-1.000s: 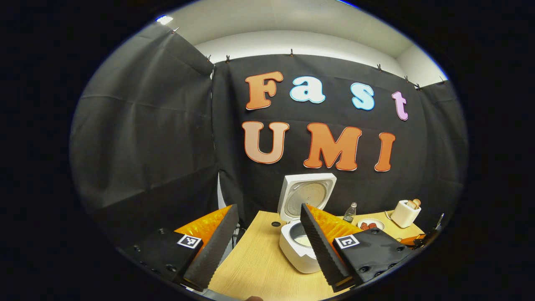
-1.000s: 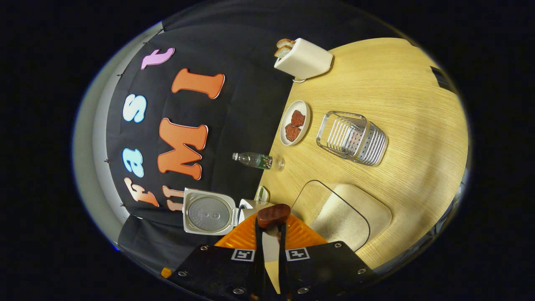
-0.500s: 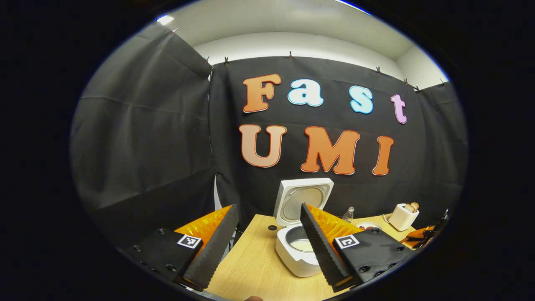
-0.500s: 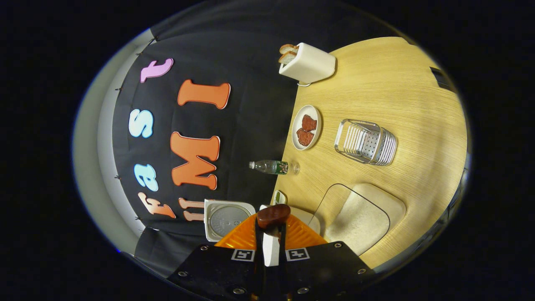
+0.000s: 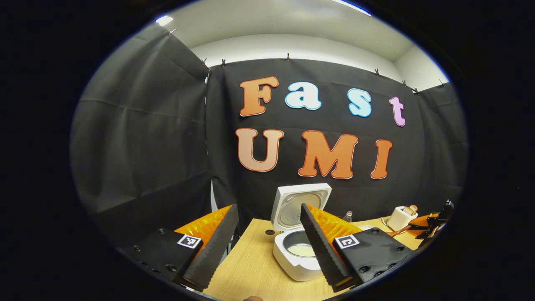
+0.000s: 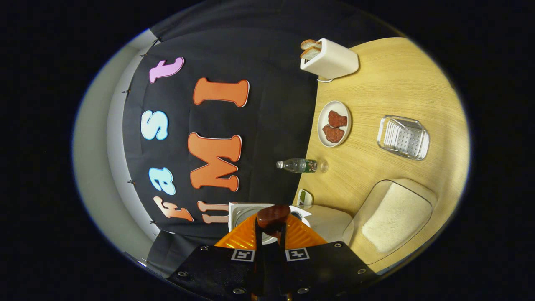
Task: Close the left gripper, press the button to open the rice cooker; take a wooden spoon from the chopstick holder with the right hand, scoop a spoonful of rice and pour it into the rice cooker, then put the wooden spoon back into the chopstick holder.
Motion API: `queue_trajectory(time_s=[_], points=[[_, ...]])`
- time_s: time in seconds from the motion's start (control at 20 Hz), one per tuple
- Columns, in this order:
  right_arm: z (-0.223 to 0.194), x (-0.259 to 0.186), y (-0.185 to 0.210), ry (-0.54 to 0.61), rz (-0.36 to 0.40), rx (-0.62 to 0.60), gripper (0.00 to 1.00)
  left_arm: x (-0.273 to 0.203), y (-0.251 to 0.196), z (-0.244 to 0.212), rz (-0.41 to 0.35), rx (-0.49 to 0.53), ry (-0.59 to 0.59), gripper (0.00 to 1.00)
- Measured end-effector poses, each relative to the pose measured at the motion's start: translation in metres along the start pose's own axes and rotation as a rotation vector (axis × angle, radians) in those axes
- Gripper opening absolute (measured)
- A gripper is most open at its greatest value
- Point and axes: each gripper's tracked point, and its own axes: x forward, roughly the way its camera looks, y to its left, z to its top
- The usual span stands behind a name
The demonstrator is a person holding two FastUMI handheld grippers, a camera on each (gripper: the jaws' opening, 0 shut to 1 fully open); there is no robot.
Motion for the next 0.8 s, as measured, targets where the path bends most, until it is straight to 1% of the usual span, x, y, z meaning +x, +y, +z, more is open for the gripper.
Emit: queue_trajectory(time_s=[0.15,0.35,0.55,0.7,0.8], points=[[-0.007,0.023,0.019,0.022,0.013,-0.010,0.12,0.006,-0.003,-0.003,-0.011,-0.004,0.013,0.99],[-0.016,0.055,0.049,0.040,0.033,-0.056,0.12,0.011,-0.010,-0.007,-0.023,-0.006,0.019,0.99],[-0.021,0.088,0.076,0.041,0.050,-0.137,0.13,0.015,-0.007,-0.008,-0.034,0.011,0.017,0.99],[-0.027,0.111,0.088,0.037,0.049,-0.201,0.13,0.017,-0.009,-0.008,-0.048,0.008,0.015,0.99],[-0.029,0.122,0.095,0.032,0.045,-0.245,0.12,0.017,-0.006,-0.011,-0.043,0.014,0.020,0.99]])
